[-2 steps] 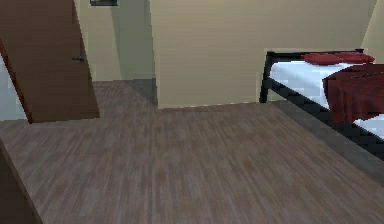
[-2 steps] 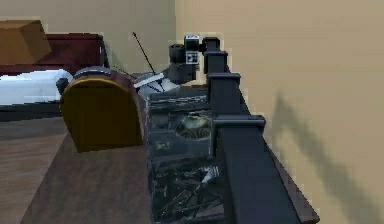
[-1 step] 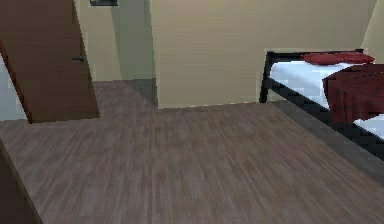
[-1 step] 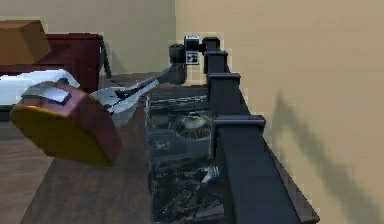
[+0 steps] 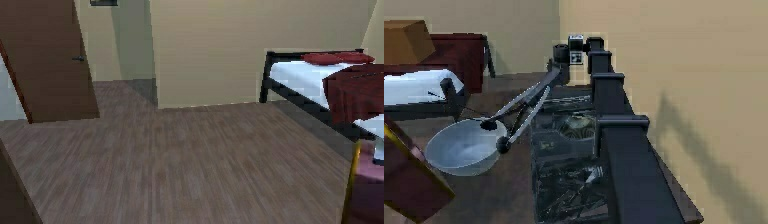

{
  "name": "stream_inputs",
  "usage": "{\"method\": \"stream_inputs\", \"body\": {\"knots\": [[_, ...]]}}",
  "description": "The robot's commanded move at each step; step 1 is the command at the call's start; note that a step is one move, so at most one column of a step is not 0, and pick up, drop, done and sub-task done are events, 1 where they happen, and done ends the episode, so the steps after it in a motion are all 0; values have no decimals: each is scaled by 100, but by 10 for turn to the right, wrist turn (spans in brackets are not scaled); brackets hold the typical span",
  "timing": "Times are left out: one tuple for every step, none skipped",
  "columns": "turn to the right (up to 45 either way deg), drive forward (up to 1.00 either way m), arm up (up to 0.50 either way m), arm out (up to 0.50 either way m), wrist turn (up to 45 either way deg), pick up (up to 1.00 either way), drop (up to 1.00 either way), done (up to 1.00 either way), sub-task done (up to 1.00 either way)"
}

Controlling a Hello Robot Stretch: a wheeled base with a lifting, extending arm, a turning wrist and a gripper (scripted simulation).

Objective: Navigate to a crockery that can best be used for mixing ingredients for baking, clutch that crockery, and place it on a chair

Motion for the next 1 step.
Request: {"method": "stream_inputs", "body": {"knots": [[0, 0, 0, -40, 0, 0, 0, 0, 0]]}}
